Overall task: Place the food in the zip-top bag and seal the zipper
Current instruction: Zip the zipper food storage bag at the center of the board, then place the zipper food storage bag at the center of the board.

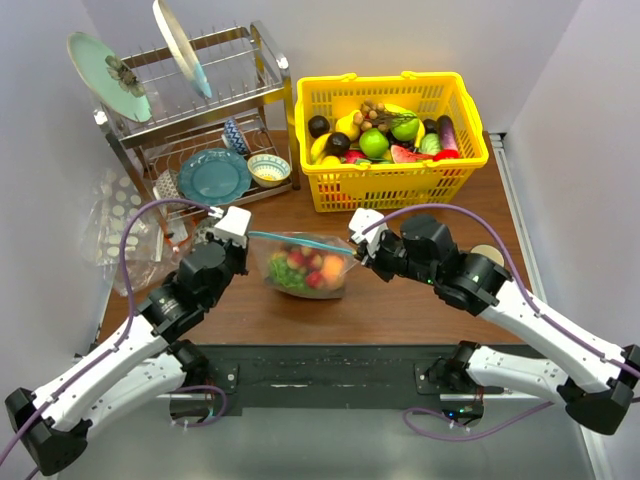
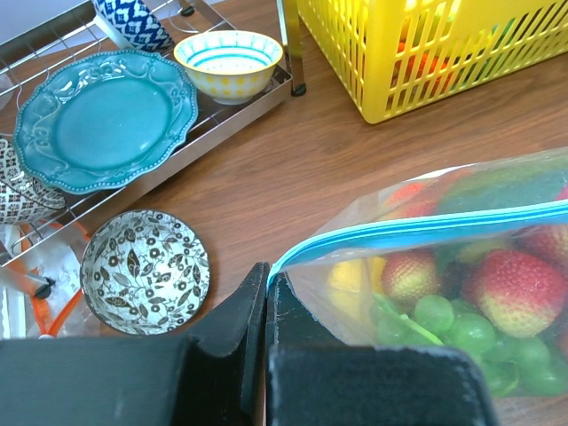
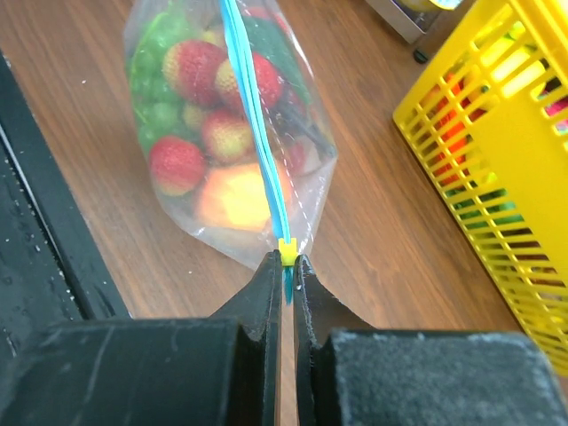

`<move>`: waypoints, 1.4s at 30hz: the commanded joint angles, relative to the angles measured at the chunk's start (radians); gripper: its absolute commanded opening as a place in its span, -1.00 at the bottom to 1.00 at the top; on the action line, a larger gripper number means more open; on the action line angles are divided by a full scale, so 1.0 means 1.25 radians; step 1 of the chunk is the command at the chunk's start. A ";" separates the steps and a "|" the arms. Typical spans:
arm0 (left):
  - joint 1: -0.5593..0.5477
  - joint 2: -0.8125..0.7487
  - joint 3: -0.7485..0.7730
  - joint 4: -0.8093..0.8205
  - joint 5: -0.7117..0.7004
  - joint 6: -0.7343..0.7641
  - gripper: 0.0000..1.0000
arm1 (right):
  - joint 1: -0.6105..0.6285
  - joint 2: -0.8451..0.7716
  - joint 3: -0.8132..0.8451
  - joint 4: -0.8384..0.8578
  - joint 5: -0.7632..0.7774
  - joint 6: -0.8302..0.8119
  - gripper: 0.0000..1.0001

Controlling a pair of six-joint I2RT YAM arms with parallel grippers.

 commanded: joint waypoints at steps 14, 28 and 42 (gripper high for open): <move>0.020 0.063 0.057 0.055 -0.052 0.034 -1.00 | -0.011 -0.009 -0.031 0.054 0.176 0.046 -1.00; 0.079 0.216 0.086 0.239 0.001 0.062 -1.00 | -0.111 0.127 0.002 0.218 0.158 0.048 -1.00; 0.177 0.422 0.223 0.301 0.068 0.111 -1.00 | -0.183 0.344 0.172 0.268 0.150 0.009 -1.00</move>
